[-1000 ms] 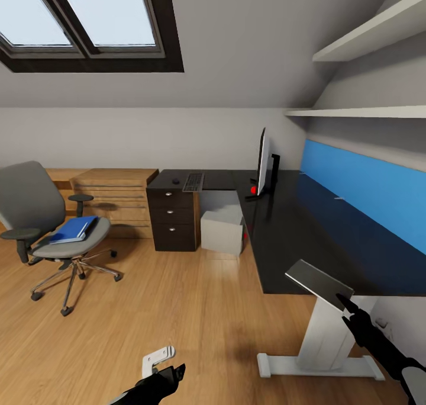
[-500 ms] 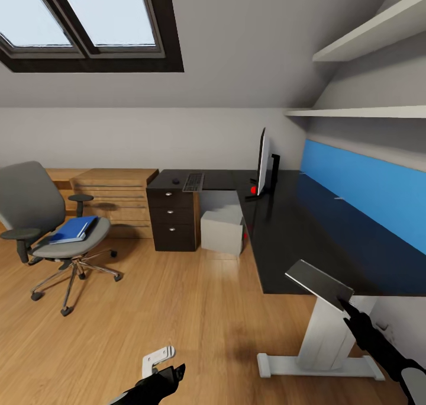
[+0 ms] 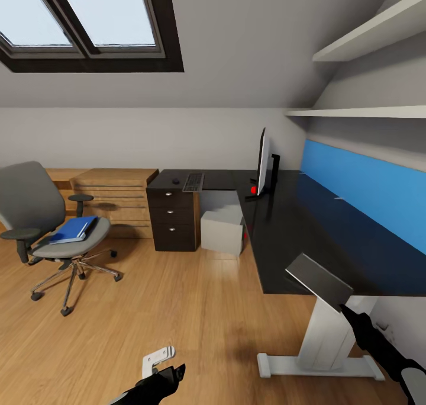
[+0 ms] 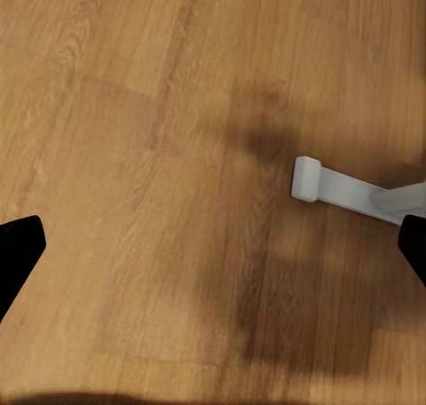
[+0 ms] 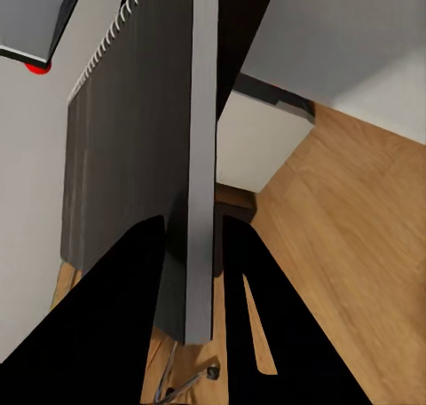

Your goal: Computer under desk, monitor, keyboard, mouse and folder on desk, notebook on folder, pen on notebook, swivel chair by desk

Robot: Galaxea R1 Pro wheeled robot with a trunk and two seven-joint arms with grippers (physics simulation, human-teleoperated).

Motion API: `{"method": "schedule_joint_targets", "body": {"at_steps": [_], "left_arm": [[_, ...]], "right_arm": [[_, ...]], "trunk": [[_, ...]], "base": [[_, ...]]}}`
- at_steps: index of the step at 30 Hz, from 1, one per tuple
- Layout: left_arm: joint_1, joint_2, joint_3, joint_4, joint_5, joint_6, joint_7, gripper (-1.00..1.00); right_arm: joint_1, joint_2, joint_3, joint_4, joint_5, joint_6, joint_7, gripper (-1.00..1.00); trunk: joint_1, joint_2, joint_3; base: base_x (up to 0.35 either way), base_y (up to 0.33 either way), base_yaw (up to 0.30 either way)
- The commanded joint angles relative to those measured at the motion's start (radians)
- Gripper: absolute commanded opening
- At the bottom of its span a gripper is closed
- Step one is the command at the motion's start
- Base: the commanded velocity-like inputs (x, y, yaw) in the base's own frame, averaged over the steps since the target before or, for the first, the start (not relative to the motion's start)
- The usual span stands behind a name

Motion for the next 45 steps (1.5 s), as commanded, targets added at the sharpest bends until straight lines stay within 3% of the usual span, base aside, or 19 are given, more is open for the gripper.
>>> {"method": "schedule_joint_targets", "body": {"at_steps": [1,9,28,30,31,34,45], "left_arm": [[-0.001,0.0,-0.002,-0.001,0.01,0.002,0.01,1.0],[-0.001,0.0,-0.002,0.011,0.009,0.002,0.009,1.0],[-0.001,-0.001,-0.002,0.014,0.009,0.002,0.009,1.0],[-0.001,-0.001,-0.002,0.014,0.009,0.002,0.009,1.0],[-0.001,-0.001,-0.002,0.016,0.009,0.002,0.009,1.0],[-0.001,-0.002,-0.003,0.028,0.008,0.002,0.008,1.0],[-0.001,-0.003,-0.003,0.04,0.007,0.002,0.008,1.0]], "right_arm": [[-0.001,0.0,-0.002,0.001,-0.004,0.008,0.0,-1.0],[-0.001,0.0,-0.002,0.0,-0.004,0.008,0.0,-1.0],[0.0,0.004,0.014,-0.014,-0.003,0.009,0.029,-1.0],[0.0,0.009,0.019,-0.036,-0.003,0.011,0.048,-1.0],[0.0,0.028,0.029,-0.083,-0.001,0.014,0.061,-1.0],[0.0,0.05,0.038,-0.123,0.002,0.016,0.067,-1.0],[0.001,0.068,0.047,-0.141,0.007,0.017,0.067,-1.0]], "trunk": [[0.0,-0.001,-0.001],[0.0,-0.001,-0.001],[-0.073,0.132,0.058],[-0.081,0.146,0.065],[-0.084,0.153,0.068],[-0.096,0.174,0.077],[-0.138,0.251,0.112]], "base": [[0.0,0.0,0.0],[0.0,0.0,0.0],[0.0,0.0,0.0],[0.0,0.0,0.0],[0.0,0.0,0.0],[0.0,0.0,0.0],[0.0,0.0,0.006]]}}
